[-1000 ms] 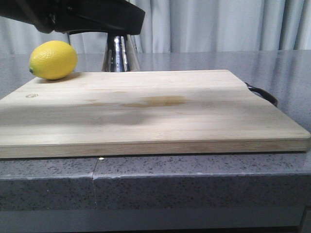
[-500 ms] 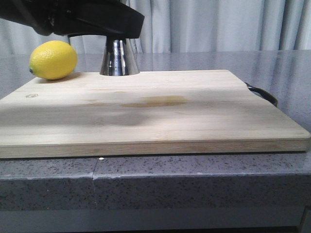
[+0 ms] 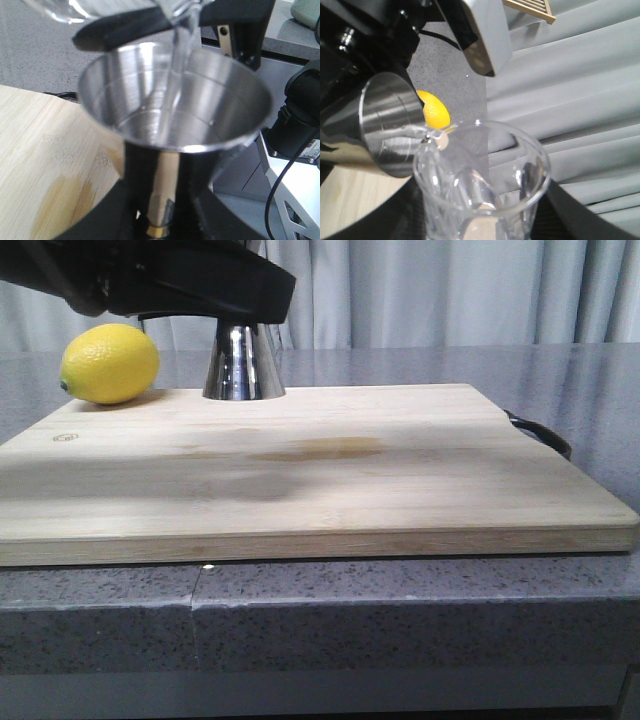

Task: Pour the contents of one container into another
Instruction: 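Tilt the beaker with the right gripper, pouring liquid into the jigger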

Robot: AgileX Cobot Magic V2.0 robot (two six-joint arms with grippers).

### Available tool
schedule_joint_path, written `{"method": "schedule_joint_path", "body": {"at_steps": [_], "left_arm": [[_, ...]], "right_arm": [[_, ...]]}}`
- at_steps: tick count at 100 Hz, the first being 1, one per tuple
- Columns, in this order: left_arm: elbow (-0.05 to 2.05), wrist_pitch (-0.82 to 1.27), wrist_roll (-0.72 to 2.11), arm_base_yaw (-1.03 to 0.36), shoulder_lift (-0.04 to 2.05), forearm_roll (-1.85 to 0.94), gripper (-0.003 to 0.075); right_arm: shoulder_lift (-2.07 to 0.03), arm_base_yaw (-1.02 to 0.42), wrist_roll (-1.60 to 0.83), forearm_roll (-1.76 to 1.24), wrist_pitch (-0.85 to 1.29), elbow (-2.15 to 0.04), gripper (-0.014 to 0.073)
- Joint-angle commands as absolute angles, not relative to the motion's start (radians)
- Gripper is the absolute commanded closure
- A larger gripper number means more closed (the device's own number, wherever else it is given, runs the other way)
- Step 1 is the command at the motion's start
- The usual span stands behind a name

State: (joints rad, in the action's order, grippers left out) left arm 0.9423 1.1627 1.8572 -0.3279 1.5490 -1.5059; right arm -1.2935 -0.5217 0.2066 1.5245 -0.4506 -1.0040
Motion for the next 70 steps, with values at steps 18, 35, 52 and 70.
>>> {"method": "schedule_joint_path", "body": {"at_steps": [18,35,52,70], "left_arm": [[0.969,1.222,1.847,-0.364,1.518,-1.563,0.074],[0.969,1.204,1.847,-0.39,1.518,-1.562,0.074],[0.969,1.181,1.847,-0.39,1.518,-1.562,0.074],[0.969,1.179,1.847,-0.39,1.518,-1.562,0.074]], "right_arm": [[-1.259,-0.523,0.201,1.52,-0.456,-1.04,0.0393],[-1.259,-0.523,0.201,1.526,-0.452,-1.04,0.0393],[-1.256,-0.523,0.201,1.531,-0.452,-1.04,0.0393],[-1.249,-0.523,0.201,1.545,-0.449,-1.04,0.0393]]}}
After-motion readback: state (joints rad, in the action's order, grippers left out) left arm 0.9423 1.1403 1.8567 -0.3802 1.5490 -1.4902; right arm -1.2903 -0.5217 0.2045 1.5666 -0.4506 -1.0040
